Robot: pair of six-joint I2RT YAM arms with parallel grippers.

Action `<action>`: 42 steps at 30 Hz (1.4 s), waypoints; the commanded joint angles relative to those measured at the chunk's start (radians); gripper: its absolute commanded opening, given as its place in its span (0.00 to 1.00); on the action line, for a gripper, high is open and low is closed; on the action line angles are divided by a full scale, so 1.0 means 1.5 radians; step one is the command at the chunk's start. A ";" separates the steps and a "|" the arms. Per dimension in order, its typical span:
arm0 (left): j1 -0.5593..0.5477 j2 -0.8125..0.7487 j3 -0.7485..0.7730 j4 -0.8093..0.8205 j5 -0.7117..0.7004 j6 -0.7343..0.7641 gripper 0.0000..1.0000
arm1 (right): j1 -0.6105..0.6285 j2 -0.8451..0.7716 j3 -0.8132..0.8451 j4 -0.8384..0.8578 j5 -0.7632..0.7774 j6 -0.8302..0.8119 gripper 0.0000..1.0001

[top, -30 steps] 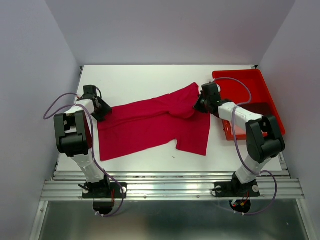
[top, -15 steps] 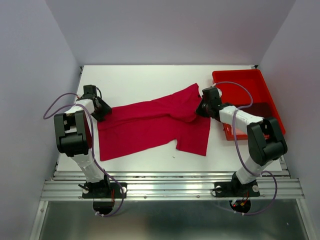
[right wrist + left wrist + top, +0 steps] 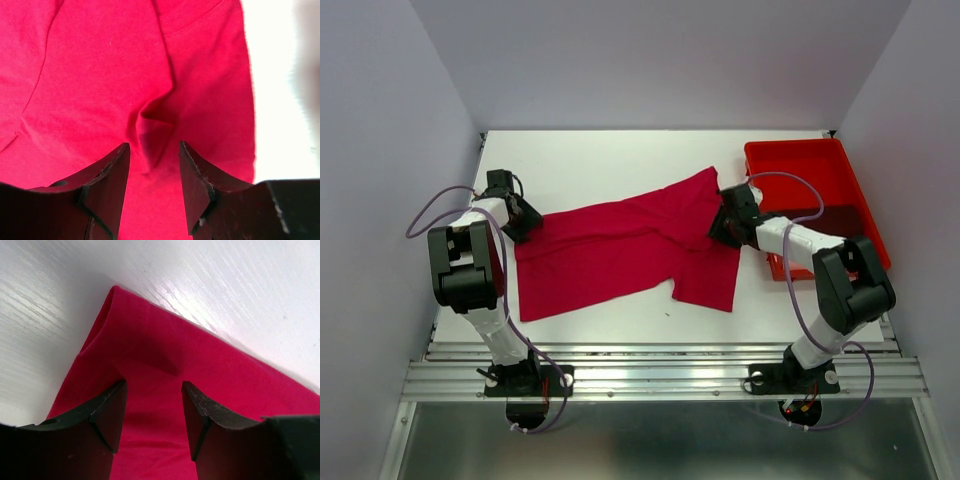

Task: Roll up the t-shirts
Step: Fold the T-shirt at the center of the board.

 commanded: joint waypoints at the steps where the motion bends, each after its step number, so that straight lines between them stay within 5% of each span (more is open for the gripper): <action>1: -0.001 -0.006 0.023 -0.021 -0.014 0.011 0.59 | 0.024 -0.070 0.016 -0.013 0.063 -0.035 0.50; 9: -0.001 -0.007 0.030 -0.024 -0.017 0.012 0.59 | 0.032 -0.070 0.090 -0.014 0.144 -0.056 0.54; 16: 0.000 -0.010 0.030 -0.029 -0.020 0.014 0.59 | -0.023 0.082 0.240 -0.079 0.051 -0.068 0.51; 26: -0.001 -0.007 0.028 -0.029 -0.014 0.017 0.59 | -0.023 0.077 0.155 -0.089 0.005 -0.052 0.51; 31: -0.001 -0.005 0.027 -0.029 -0.015 0.018 0.59 | -0.023 0.086 0.136 -0.077 -0.012 -0.056 0.40; 38: -0.001 -0.007 0.027 -0.030 -0.017 0.017 0.59 | -0.023 0.071 0.133 -0.076 -0.017 -0.059 0.09; 42: -0.001 -0.006 0.028 -0.030 -0.017 0.017 0.59 | -0.023 0.042 0.123 -0.080 -0.020 -0.066 0.01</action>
